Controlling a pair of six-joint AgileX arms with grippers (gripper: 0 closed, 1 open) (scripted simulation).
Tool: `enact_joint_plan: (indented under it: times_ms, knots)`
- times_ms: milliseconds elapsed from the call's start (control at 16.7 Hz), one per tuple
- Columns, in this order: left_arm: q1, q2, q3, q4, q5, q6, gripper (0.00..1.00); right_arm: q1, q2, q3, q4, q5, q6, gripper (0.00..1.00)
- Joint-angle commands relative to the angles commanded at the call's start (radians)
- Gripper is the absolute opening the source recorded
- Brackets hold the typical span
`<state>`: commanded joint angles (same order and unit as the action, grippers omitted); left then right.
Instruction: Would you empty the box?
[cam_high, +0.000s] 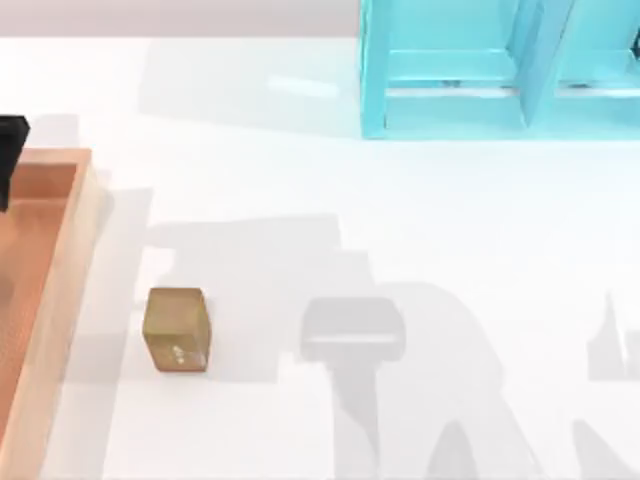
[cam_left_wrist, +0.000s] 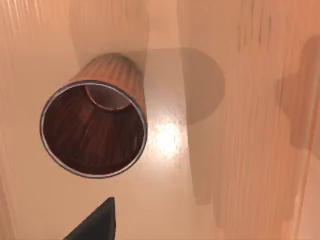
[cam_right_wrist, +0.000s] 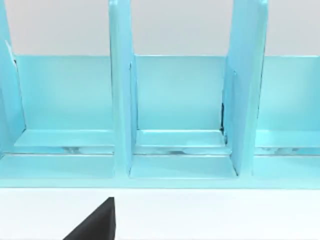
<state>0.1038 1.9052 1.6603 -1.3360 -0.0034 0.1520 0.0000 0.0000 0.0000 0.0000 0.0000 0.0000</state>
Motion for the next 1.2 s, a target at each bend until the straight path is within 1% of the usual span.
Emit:
enact_joint_plan:
  times_ms: [180, 600, 840, 1200]
  knots:
    - [0.087, 0.011, 0.046, -0.023, -0.001, 0.089, 1.0, 0.0, 0.0, 0.0, 0.0, 0.0, 0.0, 1.0]
    - [0.096, 0.006, 0.033, -0.009, -0.001, 0.099, 1.0, 0.0, 0.0, 0.0, 0.0, 0.0, 0.0, 1.0]
    - [0.108, 0.01, -0.063, 0.087, -0.001, 0.11, 1.0, 0.0, 0.0, 0.0, 0.0, 0.0, 0.0, 1.0]
    - [0.102, 0.06, -0.234, 0.311, 0.0, 0.105, 1.0, 0.0, 0.0, 0.0, 0.0, 0.0, 0.0, 1.0]
